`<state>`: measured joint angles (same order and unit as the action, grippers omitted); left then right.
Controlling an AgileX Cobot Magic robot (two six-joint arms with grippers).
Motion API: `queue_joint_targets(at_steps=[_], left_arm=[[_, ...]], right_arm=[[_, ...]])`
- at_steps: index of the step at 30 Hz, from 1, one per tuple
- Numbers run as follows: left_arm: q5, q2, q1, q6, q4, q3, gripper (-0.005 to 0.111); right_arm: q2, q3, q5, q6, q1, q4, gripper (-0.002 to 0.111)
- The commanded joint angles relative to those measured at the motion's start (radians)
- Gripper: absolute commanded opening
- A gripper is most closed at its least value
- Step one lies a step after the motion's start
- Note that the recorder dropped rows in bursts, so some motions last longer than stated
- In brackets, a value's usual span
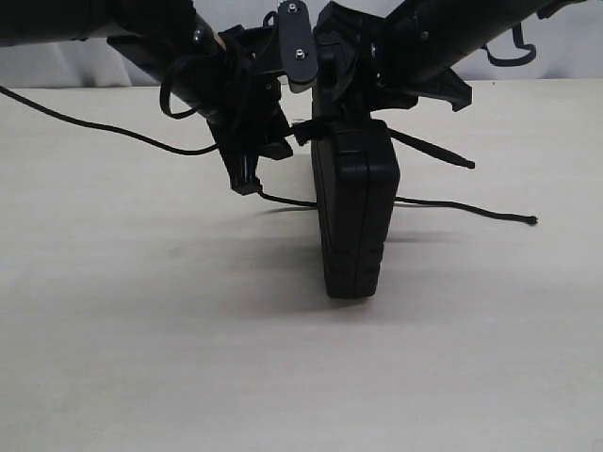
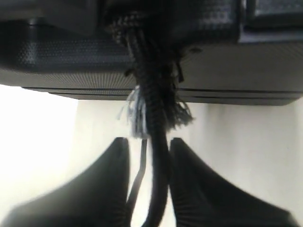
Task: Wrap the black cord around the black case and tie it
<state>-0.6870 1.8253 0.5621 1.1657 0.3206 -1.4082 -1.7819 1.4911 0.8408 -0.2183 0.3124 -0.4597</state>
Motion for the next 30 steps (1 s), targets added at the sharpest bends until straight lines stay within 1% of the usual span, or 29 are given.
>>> queue_joint_targets(at_steps=[1,4,7,10,13,19,30], left_arm=[[0.088,0.001,0.001,-0.013,0.009,-0.002,0.017],[0.1,0.003,0.003,0.013,0.064,-0.002,0.006],[0.08,0.003,0.003,0.039,0.058,-0.002,0.0],[0.052,0.003,0.003,0.044,0.086,-0.002,0.0],[0.048,0.003,0.016,0.097,0.148,-0.002,0.0],[0.09,0.003,0.054,0.09,0.144,-0.002,0.0],[0.115,0.059,0.065,0.089,0.171,-0.002,0.0]], right_arm=[[-0.006,-0.003,0.057,0.007,0.005,0.023,0.004],[-0.006,-0.003,0.062,0.016,0.003,0.038,0.004],[-0.006,-0.003,0.052,0.016,-0.001,0.036,0.004],[-0.006,-0.003,0.054,0.022,-0.001,0.036,0.004],[-0.006,-0.003,0.068,0.022,0.003,0.036,0.004],[-0.006,-0.003,0.089,0.022,0.003,0.03,0.004],[-0.006,-0.003,0.077,0.022,0.003,0.011,0.004]])
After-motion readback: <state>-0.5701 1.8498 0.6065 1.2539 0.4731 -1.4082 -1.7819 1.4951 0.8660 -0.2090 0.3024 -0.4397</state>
